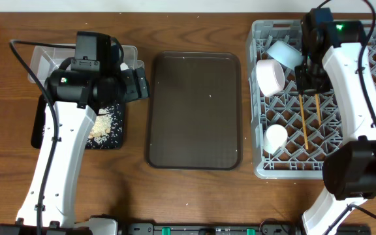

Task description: Sort waste into correct bins and load items into the dishwasher rack

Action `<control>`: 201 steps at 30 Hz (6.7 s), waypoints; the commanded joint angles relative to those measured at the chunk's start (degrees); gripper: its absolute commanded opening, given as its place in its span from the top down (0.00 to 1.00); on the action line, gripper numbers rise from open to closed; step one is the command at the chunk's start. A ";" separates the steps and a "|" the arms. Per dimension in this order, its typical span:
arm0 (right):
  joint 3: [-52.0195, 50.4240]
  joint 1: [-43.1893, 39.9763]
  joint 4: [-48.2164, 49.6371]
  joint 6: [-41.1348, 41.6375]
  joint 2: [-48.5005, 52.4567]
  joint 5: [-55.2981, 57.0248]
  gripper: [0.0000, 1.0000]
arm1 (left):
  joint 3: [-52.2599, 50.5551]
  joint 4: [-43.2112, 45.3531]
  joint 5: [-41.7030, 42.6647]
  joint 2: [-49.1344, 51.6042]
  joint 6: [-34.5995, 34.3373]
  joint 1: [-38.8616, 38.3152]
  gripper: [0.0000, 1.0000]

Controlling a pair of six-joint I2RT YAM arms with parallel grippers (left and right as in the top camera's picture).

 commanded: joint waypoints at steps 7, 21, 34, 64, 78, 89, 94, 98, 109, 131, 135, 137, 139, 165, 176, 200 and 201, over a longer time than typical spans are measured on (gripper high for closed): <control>-4.55 -3.02 1.86 -2.36 0.22 -1.77 0.87 | 0.33 0.00 -0.72 0.35 0.50 0.24 0.10; 1.51 -2.82 -1.07 -1.88 -11.96 -10.80 0.43 | 0.33 0.00 -0.72 0.35 0.50 0.24 0.10; 1.68 -2.73 -2.56 2.93 -39.04 -17.07 0.01 | 0.33 0.00 -0.72 0.35 0.50 0.24 0.10; -71.78 -7.67 63.43 1.86 -86.14 -22.08 0.01 | 0.33 0.00 -0.72 0.35 0.50 0.24 0.10; -102.64 -7.21 78.18 1.88 -108.76 -22.08 0.01 | 0.33 0.00 -0.72 0.35 0.50 0.24 0.10; -106.01 -4.46 80.94 1.88 -109.94 -21.62 0.01 | 0.33 0.00 -0.72 0.35 0.50 0.24 0.10; -106.01 -4.44 80.89 1.88 -109.92 -21.62 0.01 | 0.33 0.00 -0.72 0.35 0.50 0.24 0.10; -106.01 -4.44 80.89 1.88 -109.92 -21.62 0.01 | 0.33 0.00 -0.72 0.35 0.50 0.24 0.10; -106.01 -4.44 80.89 1.88 -109.92 -21.62 0.01 | 0.33 0.00 -0.72 0.35 0.50 0.24 0.10; -106.01 -4.44 80.89 1.88 -109.92 -21.62 0.01 | -23.65 34.97 -4.72 -18.53 17.53 0.46 0.10; -106.01 -4.44 80.89 1.88 -109.92 -21.62 0.01 | -34.95 41.83 -4.66 -28.17 17.46 1.66 0.10; -106.01 -4.44 80.89 1.88 -109.92 -21.62 0.01 | -40.76 44.41 -4.50 -33.29 17.03 2.56 0.10; -106.01 -4.44 80.91 1.88 -109.92 -21.62 0.01 | -47.06 46.84 -4.50 -39.12 16.35 3.61 0.10; -106.01 -4.44 80.89 1.88 -109.92 -21.62 0.01 | -84.06 54.34 -4.74 -83.80 16.44 6.47 0.10; -106.01 -4.44 80.89 1.88 -109.92 -21.64 0.01 | -84.06 54.38 -4.74 -83.67 16.41 6.47 0.09; -106.01 -4.44 80.89 1.88 -109.92 -21.62 0.01 | -84.06 54.38 -4.74 -83.67 16.41 6.47 0.10; -106.01 -4.44 80.89 1.88 -109.92 -21.64 0.01 | -84.06 54.38 -4.74 -83.67 16.41 6.47 0.10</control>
